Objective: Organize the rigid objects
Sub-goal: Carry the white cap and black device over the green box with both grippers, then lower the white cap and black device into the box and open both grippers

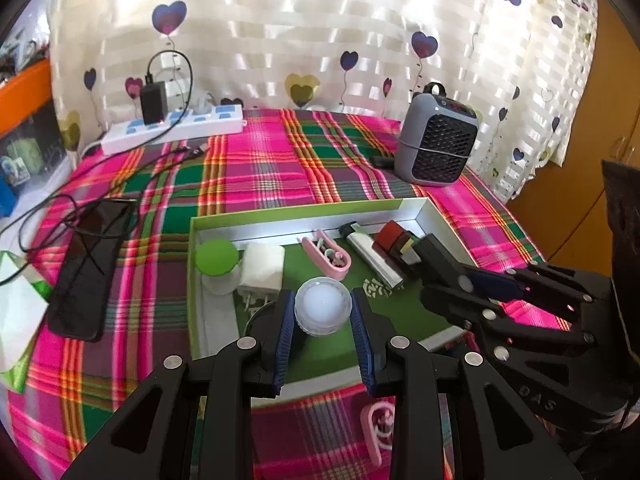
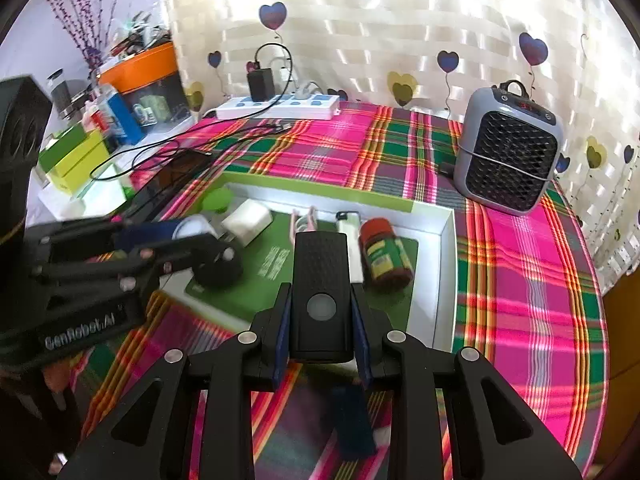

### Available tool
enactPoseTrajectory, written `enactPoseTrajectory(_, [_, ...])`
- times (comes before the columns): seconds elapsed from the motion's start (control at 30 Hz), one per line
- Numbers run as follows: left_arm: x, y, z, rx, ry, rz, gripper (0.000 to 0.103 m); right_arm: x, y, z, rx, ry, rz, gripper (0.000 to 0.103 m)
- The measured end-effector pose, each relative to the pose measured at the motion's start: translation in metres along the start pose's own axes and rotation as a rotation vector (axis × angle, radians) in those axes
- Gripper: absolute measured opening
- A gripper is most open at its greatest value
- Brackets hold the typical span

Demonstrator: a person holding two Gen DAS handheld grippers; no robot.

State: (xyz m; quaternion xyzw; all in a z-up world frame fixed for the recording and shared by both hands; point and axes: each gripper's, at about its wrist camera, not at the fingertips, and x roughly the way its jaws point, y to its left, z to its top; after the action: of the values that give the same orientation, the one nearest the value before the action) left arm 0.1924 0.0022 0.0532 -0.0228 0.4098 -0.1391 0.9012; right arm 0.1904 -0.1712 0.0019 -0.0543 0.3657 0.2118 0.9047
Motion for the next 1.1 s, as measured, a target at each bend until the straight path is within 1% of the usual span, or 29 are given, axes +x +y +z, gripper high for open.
enactPoseTrajectory(0.1, [0.007,-0.003,0.002,0.020,0.004,0.000,0.027,0.010,-0.007,0.007,0.015,0.016,0.001,0.028])
enactPoseTrajectory(0.37, [0.029,-0.003,0.006,0.021,0.036,-0.013,0.027,0.037,-0.017,0.022,0.004,0.061,0.011,0.028])
enactPoseTrajectory(0.53, [0.039,-0.004,0.005,0.023,0.053,-0.015,0.027,0.051,-0.024,0.031,0.012,0.083,0.043,0.028])
enactPoseTrajectory(0.97, [0.061,-0.001,0.003,0.030,0.088,0.010,0.027,0.074,-0.026,0.042,-0.008,0.120,0.056,0.028])
enactPoseTrajectory(1.1, [0.062,-0.002,0.003,0.042,0.083,0.019,0.027,0.079,-0.027,0.044,-0.009,0.121,0.057,0.028])
